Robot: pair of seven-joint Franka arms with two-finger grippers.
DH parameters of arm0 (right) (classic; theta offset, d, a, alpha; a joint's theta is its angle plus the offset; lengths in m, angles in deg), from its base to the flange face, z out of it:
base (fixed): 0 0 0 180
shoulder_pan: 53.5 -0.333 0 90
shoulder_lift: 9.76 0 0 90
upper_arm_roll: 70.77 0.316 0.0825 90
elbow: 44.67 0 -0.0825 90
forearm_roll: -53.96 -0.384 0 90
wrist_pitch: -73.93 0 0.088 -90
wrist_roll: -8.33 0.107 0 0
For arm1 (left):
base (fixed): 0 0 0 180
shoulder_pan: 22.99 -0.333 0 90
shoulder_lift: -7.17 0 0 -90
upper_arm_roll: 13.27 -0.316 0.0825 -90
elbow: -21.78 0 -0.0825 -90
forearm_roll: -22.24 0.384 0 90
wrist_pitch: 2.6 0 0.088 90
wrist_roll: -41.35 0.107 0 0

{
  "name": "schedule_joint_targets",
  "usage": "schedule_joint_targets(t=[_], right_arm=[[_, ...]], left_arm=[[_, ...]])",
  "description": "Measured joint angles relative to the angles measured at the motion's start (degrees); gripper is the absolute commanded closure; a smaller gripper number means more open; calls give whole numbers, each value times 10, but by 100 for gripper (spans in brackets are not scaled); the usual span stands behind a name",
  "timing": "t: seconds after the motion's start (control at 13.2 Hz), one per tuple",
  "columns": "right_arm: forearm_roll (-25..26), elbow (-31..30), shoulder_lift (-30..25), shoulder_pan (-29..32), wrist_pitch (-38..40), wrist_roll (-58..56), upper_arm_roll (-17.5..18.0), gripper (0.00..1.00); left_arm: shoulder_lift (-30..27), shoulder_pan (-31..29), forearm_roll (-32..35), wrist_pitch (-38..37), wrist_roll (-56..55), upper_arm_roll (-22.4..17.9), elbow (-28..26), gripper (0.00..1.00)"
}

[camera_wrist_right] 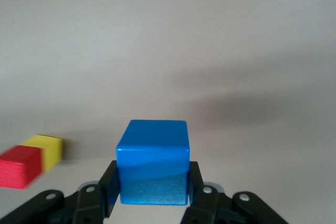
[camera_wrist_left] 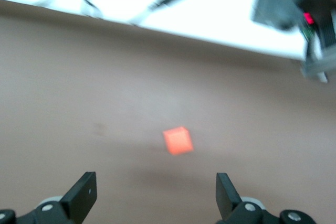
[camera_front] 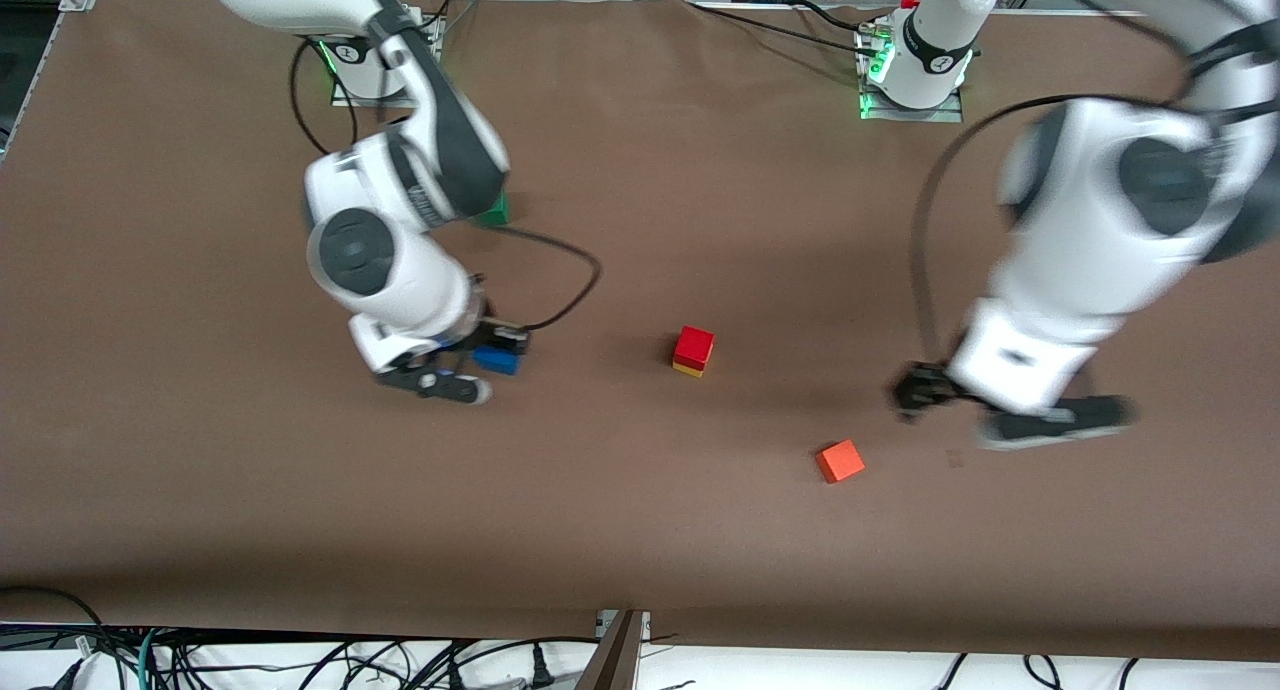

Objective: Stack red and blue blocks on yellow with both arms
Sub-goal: 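Lower the blue cube onto the red cube with the right gripper, then open the right gripper to release the blue cube on the stack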

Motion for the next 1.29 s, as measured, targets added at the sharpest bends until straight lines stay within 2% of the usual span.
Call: schedule_joint_targets(t=[0.15, 0.38, 0.53, 0.68, 0.98, 1.29], right_arm=[[0, 14, 27, -57, -60, 72, 1, 65], [1, 52, 82, -126, -144, 163, -1, 64], [3, 96, 123, -153, -173, 192, -4, 64], [6, 120, 143, -159, -186, 195, -5, 64], [25, 128, 149, -165, -188, 195, -5, 61], [28, 128, 158, -166, -188, 195, -5, 60]], left_arm=[[-16, -39, -2, -21, 3, 1, 1, 0], [-27, -56, -2, -87, 7, 2, 1, 0], [-27, -71, -2, -131, 47, 1, 1, 0], [-29, -93, -19, -155, 90, 1, 1, 0], [-47, -113, -52, -183, 127, 4, -5, 0], [-103, -108, -52, -183, 127, 8, -77, 0]])
